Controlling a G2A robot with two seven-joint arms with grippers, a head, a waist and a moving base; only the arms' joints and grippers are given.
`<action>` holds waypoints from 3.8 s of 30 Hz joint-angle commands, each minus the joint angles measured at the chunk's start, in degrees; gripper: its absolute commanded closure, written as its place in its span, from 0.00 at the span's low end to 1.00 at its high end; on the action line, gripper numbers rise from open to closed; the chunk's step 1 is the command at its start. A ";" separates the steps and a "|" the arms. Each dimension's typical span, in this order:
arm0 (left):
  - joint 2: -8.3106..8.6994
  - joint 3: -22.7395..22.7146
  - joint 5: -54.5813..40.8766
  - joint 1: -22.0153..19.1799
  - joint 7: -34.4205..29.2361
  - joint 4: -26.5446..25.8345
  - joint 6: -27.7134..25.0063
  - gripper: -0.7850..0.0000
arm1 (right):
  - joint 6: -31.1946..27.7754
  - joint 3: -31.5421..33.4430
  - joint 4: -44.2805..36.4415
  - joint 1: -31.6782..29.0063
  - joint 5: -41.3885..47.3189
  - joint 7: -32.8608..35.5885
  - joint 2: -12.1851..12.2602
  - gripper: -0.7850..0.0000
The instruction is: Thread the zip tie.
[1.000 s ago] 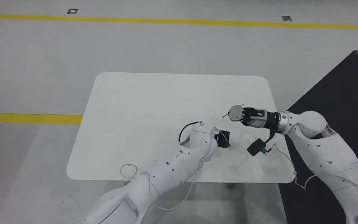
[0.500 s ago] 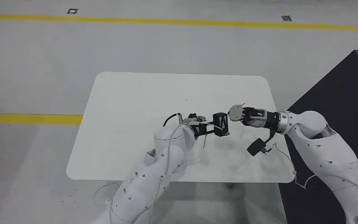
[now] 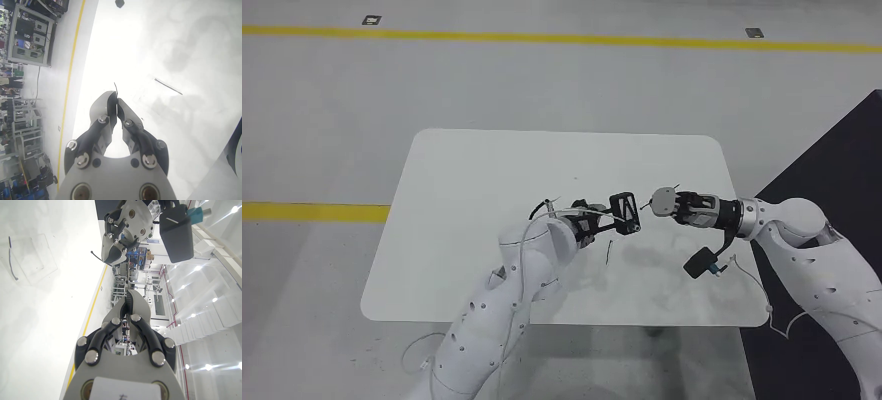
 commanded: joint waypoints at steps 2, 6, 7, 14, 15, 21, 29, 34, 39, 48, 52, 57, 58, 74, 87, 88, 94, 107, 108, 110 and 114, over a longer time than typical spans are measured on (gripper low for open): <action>0.17 0.26 2.51 0.08 1.11 -1.24 0.94 1.00 | -0.99 0.14 -0.54 -0.44 0.10 2.14 -0.04 1.00; 1.31 2.64 19.00 1.65 5.36 -5.93 5.90 1.00 | -5.36 1.74 0.82 -0.08 2.34 2.32 0.20 1.00; 1.62 3.35 22.59 2.57 7.42 -6.64 7.49 1.00 | -6.28 2.11 1.21 0.11 2.68 1.65 0.29 1.00; 2.97 3.69 34.63 6.80 13.17 -6.54 12.94 1.00 | -11.87 2.57 1.84 1.70 3.83 -2.61 0.45 1.00; 2.97 3.69 34.63 6.80 13.17 -6.54 12.94 1.00 | -11.87 2.57 1.84 1.70 3.83 -2.61 0.45 1.00; 3.29 5.27 40.30 6.59 15.16 -6.98 13.70 1.00 | -15.83 1.93 1.28 0.93 6.31 -2.92 0.28 1.00; 5.91 7.20 58.51 11.10 34.05 -6.25 25.76 1.00 | -34.39 -1.94 7.71 4.83 14.81 -11.65 0.05 1.00; 6.73 5.55 59.71 12.97 40.52 -6.28 27.93 1.00 | -38.55 -10.78 6.06 7.60 29.61 -7.50 1.23 1.00; 6.73 5.55 59.71 12.97 40.52 -6.28 27.93 1.00 | -38.55 -10.78 6.06 7.60 29.61 -7.50 1.23 1.00; 6.73 5.55 59.71 12.97 40.52 -6.28 27.93 1.00 | -38.55 -10.78 6.06 7.60 29.61 -7.50 1.23 1.00; 6.73 5.55 59.71 12.97 40.52 -6.28 27.93 1.00 | -38.55 -10.78 6.06 7.60 29.61 -7.50 1.23 1.00; 6.86 5.84 59.98 13.06 44.25 -6.61 31.03 1.00 | -43.97 -12.91 2.90 6.23 36.61 -2.07 1.23 1.00; 6.96 5.70 60.15 13.03 46.02 -6.22 32.49 1.00 | -47.70 -13.94 1.81 6.42 39.86 1.66 1.52 1.00; 7.31 2.95 56.33 14.23 53.12 -3.39 42.11 1.00 | -65.52 -16.60 -2.62 7.43 67.84 19.48 5.93 1.00; 7.34 2.42 55.44 14.55 53.57 -4.20 42.87 1.00 | -65.52 -17.77 -5.04 6.20 68.77 23.36 5.70 1.00; 7.39 2.00 55.72 14.61 53.58 -4.34 43.34 1.00 | -65.52 -18.44 -5.47 6.25 69.22 24.61 5.81 1.00; 7.56 0.52 53.46 15.64 55.23 -4.72 44.04 1.00 | -65.52 -24.76 -8.10 7.89 74.06 25.73 8.34 1.00; 7.93 -0.46 50.83 16.29 60.74 -5.41 43.01 1.00 | -65.52 -39.13 -12.85 16.12 79.23 19.50 14.31 1.00; 7.93 -0.46 50.83 16.29 60.74 -5.41 43.01 1.00 | -65.52 -39.13 -12.85 16.12 79.23 19.50 14.31 1.00; 7.93 -0.46 50.83 16.29 60.74 -5.41 43.01 1.00 | -65.52 -39.13 -12.85 16.12 79.23 19.50 14.31 1.00; 7.93 -0.46 50.83 16.29 60.74 -5.41 43.01 1.00 | -65.52 -39.13 -12.85 16.12 79.23 19.50 14.31 1.00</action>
